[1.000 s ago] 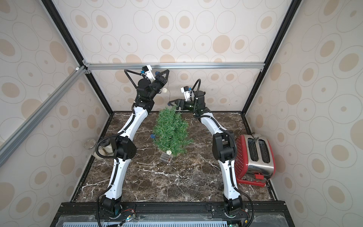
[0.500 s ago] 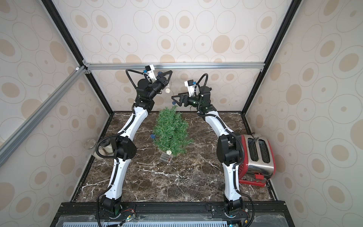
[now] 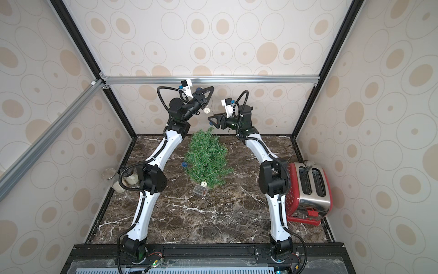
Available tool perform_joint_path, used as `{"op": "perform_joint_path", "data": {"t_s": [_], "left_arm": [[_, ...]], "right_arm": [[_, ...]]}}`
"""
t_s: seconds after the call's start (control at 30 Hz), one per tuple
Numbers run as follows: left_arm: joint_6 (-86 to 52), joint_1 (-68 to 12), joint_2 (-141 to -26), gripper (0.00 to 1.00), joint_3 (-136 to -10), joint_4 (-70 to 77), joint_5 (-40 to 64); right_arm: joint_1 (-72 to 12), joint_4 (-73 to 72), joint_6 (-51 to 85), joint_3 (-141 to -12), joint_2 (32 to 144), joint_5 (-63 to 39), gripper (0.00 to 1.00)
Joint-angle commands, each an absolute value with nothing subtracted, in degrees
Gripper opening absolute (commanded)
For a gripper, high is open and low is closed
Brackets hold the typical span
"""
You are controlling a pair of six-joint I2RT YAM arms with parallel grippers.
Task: Remove string lights from the small christmas tree
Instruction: Remove the light string from the Christmas tree.
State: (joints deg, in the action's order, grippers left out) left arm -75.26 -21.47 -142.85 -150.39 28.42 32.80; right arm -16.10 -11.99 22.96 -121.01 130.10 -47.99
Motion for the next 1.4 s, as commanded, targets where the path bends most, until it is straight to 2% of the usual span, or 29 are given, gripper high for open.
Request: {"op": "perform_joint_path", "data": {"t_s": [0.0,0.07,0.2,0.27,0.3,0.37,0.47,0.57,0.77,0.93,1.37], "left_arm": [[-78.29,-21.84,-143.1,0.0,-151.49,33.1,35.57],[-78.21,-21.74,-142.58,0.0,-150.3,32.59,35.86],[-75.28,-21.54,-141.94,0.0,-149.42,26.75,35.77],[-73.87,-21.23,-141.86,0.0,-149.28,23.32,35.39],[-73.51,-21.0,-141.9,0.05,-149.08,22.12,35.01],[-73.21,-20.51,-141.86,0.23,-148.66,19.44,34.08],[-72.46,-19.67,-142.11,0.38,-148.23,16.27,32.6],[-72.85,-18.77,-142.08,0.62,-146.65,15.82,31.42],[-71.15,-17.91,-139.12,0.81,-142.14,14.63,29.73],[-69.7,-17.06,-134.79,0.87,-136.41,14.54,27.96],[-61.25,-16.43,-116.51,0.92,-116.78,10.68,23.36]], "right_arm": [[-16.37,-14.64,23.85,-123.45,130.69,-46.43,0.37],[-16.4,-14.9,24.0,-122.66,129.73,-44.61,0.18],[-14.53,-17.11,24.76,-118.25,126.1,-39.0,0.01],[-13.48,-18.96,27.23,-116.0,124.28,-36.53,0.0],[-12.99,-20.03,28.23,-114.73,123.44,-35.45,0.0],[-11.8,-22.26,30.61,-111.39,121.24,-32.28,0.0],[-10.34,-23.97,32.98,-108.09,119.04,-28.73,0.0],[-9.32,-23.2,33.81,-105.94,117.57,-25.29,0.0],[-8.22,-23.25,34.59,-101.89,114.18,-23.29,0.0],[-8.18,-23.55,34.2,-97.24,109.47,-22.58,0.0],[-10.01,-20.0,28.52,-84.44,92.66,-19.33,0.0]]}}
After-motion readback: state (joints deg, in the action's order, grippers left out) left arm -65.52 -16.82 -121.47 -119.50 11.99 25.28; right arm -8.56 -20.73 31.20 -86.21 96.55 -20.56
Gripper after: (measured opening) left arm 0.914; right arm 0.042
